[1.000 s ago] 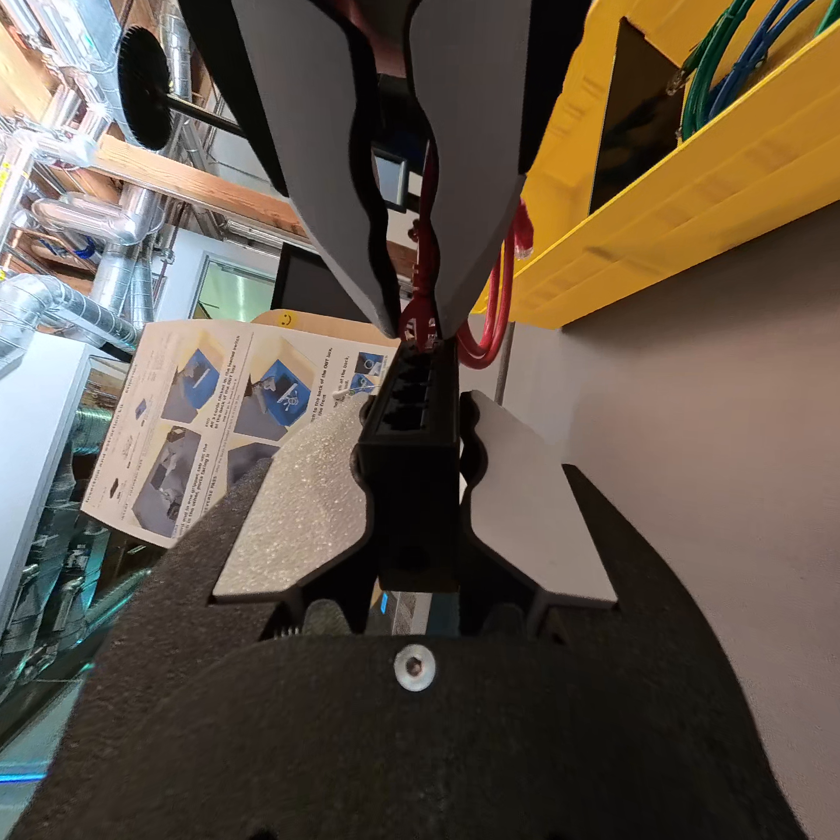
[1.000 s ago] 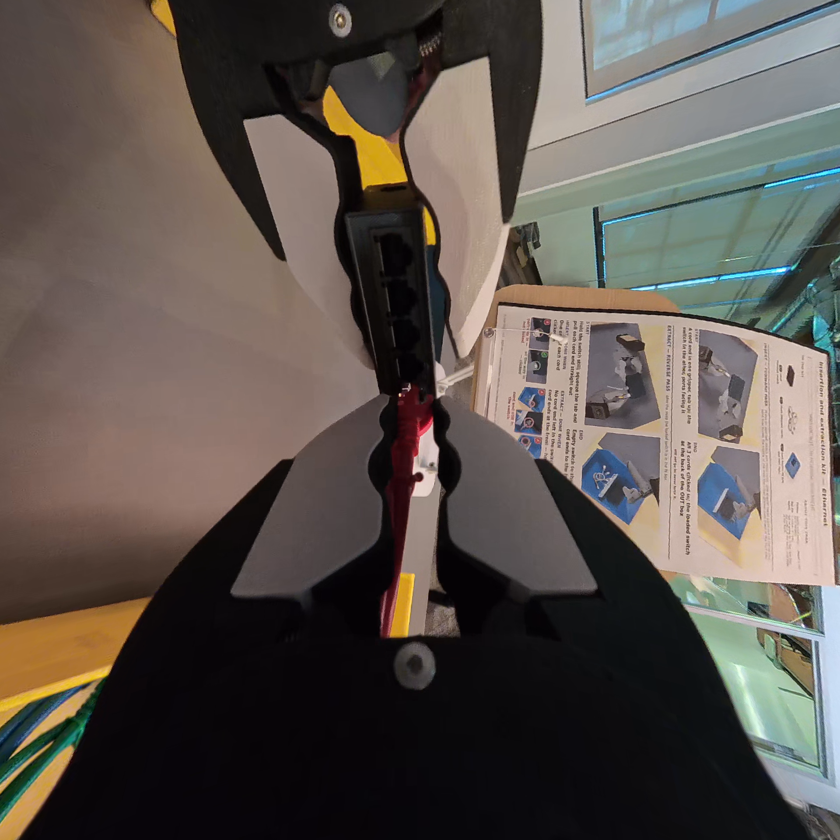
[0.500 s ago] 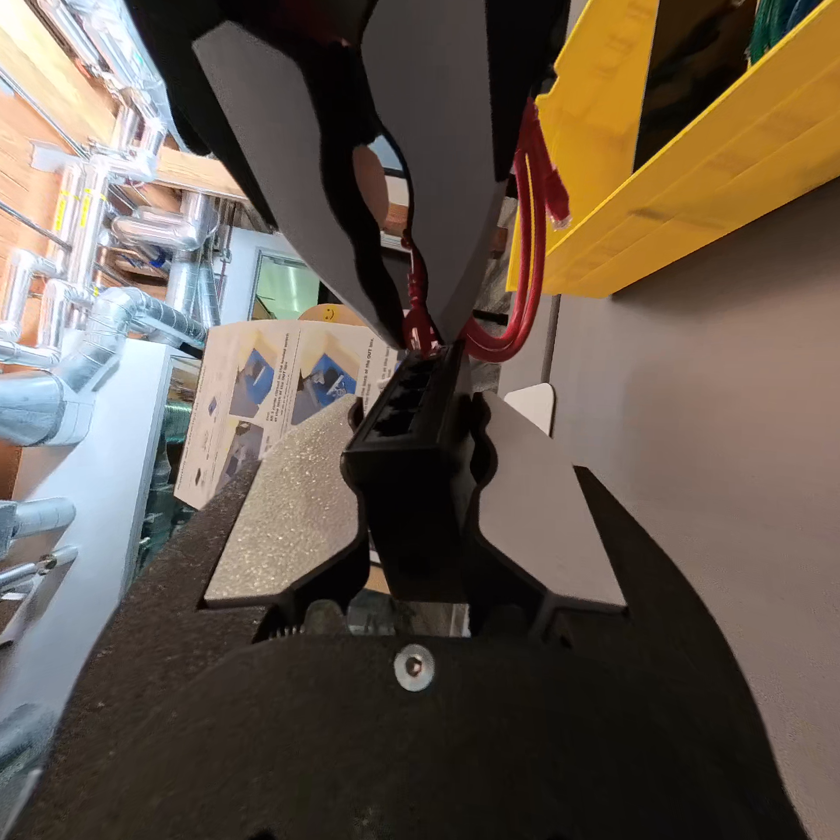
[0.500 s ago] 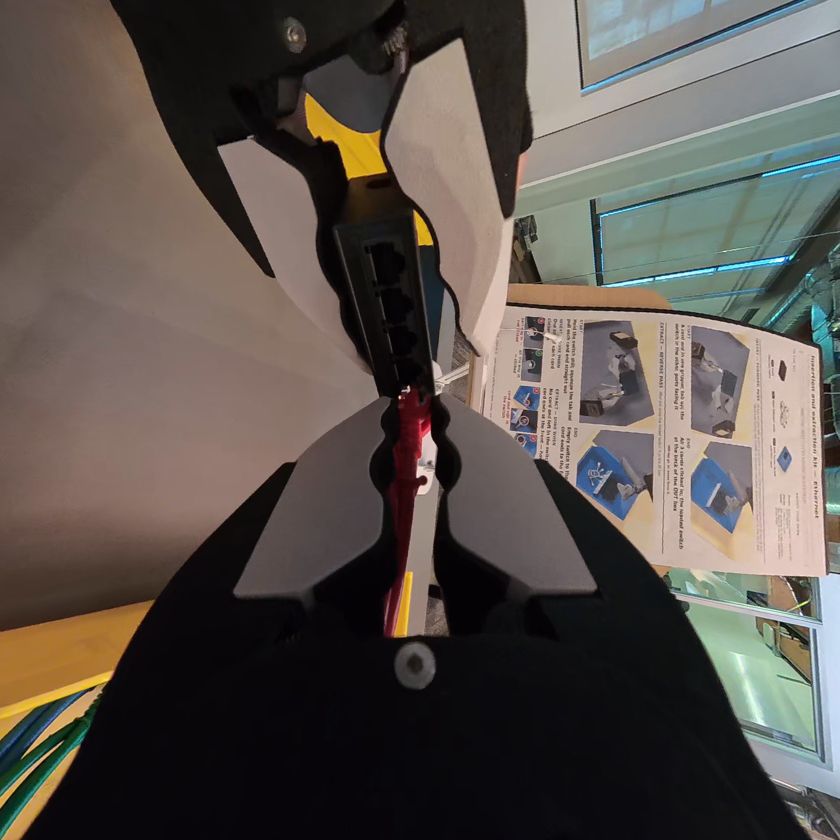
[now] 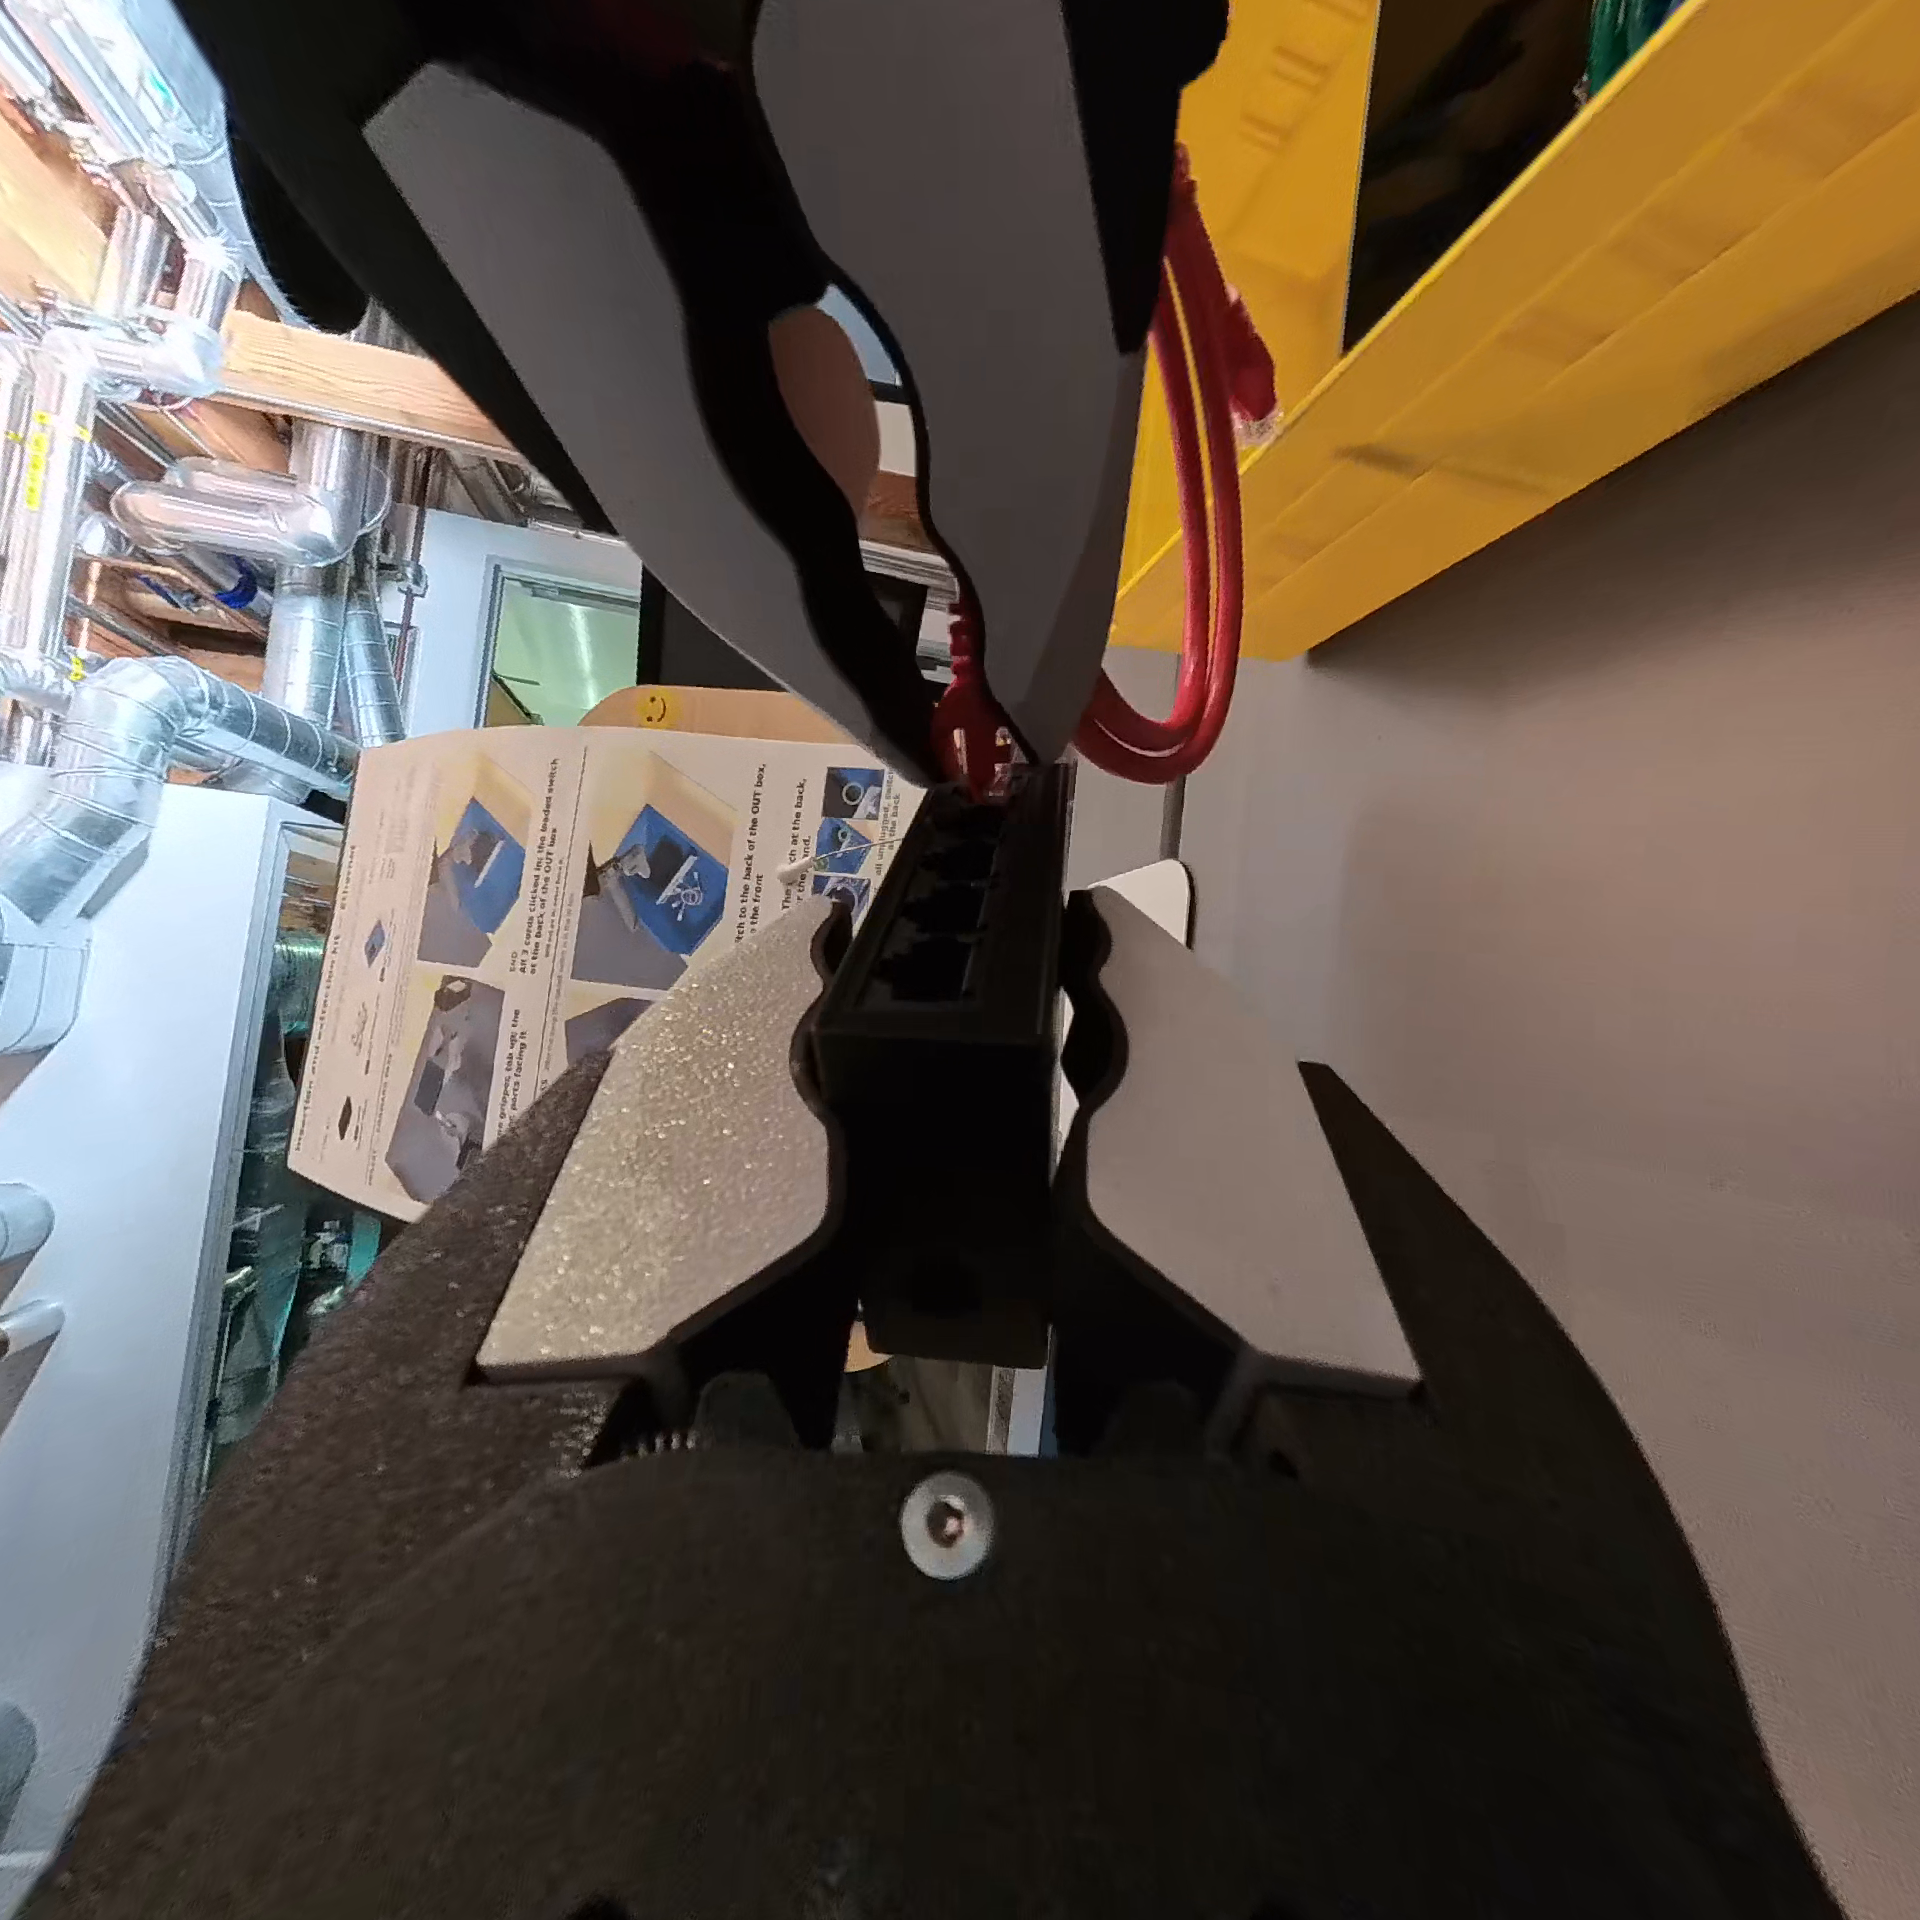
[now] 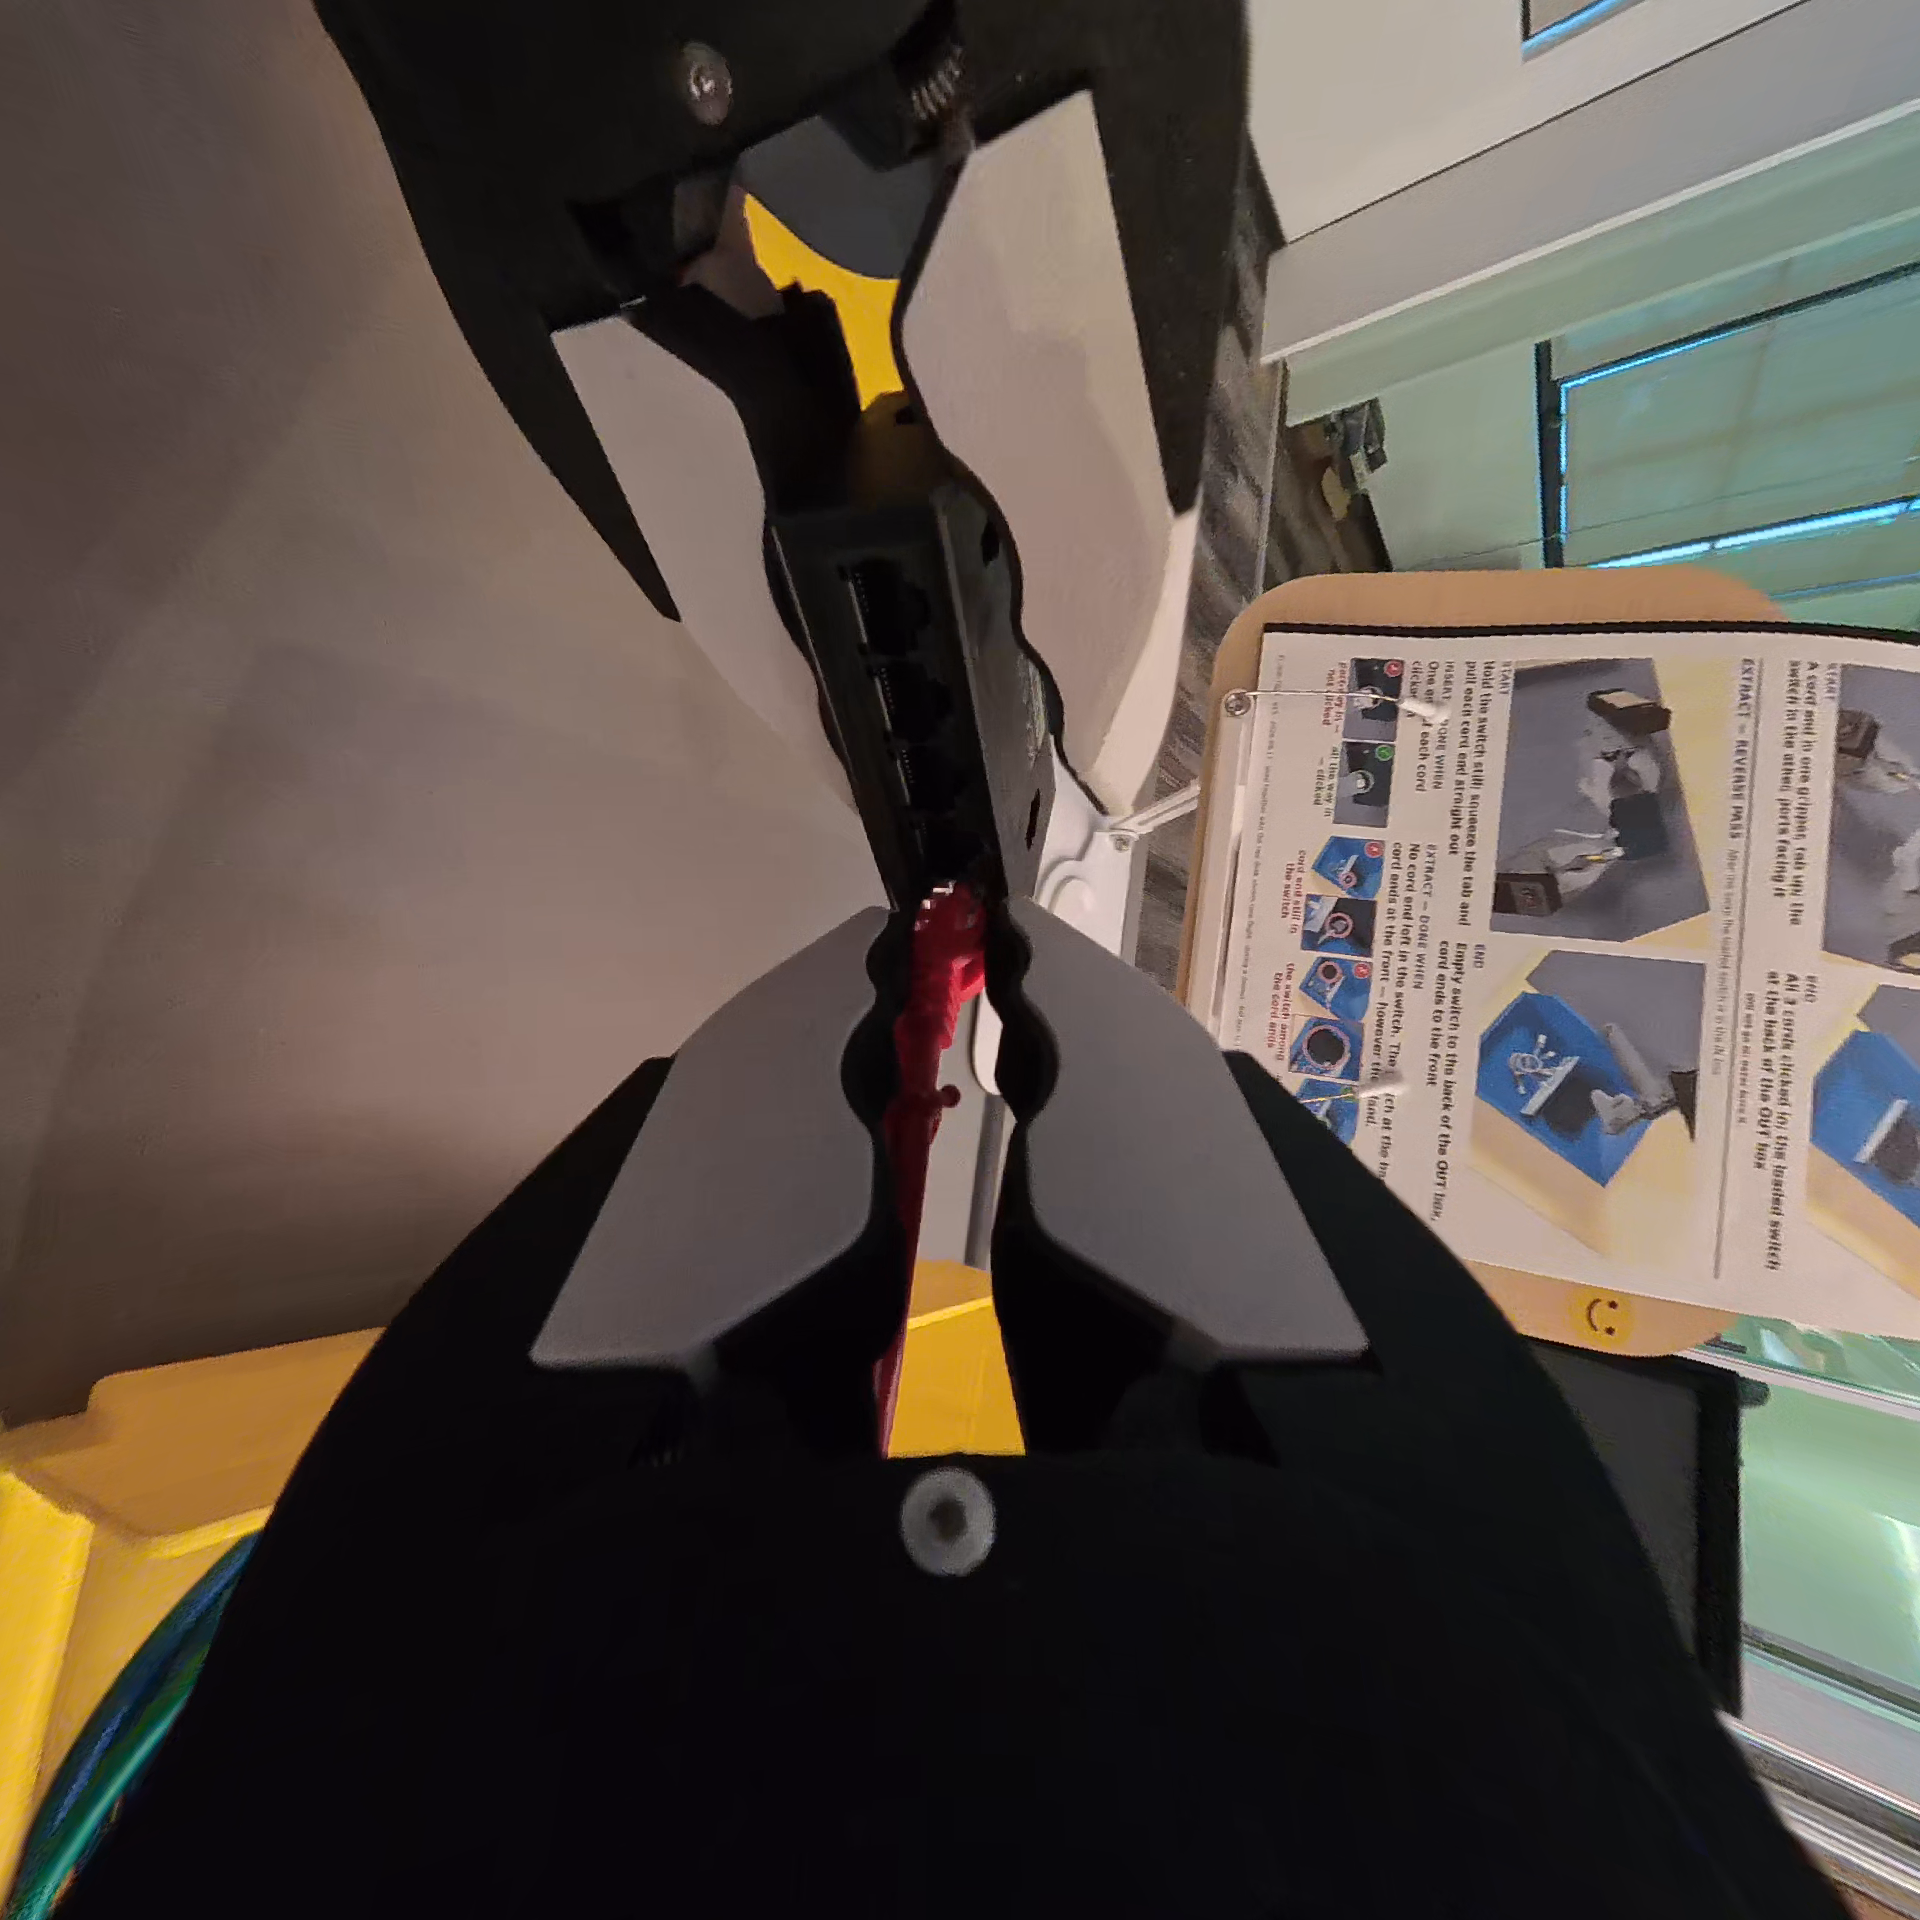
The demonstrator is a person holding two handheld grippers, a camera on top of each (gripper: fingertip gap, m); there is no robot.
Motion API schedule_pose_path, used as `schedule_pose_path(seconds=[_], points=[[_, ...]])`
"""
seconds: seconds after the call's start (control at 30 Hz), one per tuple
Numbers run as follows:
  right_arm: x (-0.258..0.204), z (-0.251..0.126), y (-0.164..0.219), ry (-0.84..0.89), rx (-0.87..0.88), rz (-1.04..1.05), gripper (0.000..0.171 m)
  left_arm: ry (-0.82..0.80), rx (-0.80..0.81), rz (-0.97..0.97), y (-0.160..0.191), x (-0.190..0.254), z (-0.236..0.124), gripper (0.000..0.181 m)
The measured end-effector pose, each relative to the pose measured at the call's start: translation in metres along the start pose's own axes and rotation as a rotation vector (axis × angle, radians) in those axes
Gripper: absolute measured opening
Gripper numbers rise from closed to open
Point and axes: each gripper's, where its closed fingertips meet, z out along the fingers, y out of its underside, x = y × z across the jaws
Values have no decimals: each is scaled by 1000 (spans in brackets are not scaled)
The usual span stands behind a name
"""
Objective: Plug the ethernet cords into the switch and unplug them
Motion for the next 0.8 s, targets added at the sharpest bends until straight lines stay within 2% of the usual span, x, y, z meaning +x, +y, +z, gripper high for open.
schedule_pose_path(seconds=[0.8], points=[[-9, -14, 1, -82, 50, 57, 16, 35, 69, -31, -12, 4, -4, 40]])
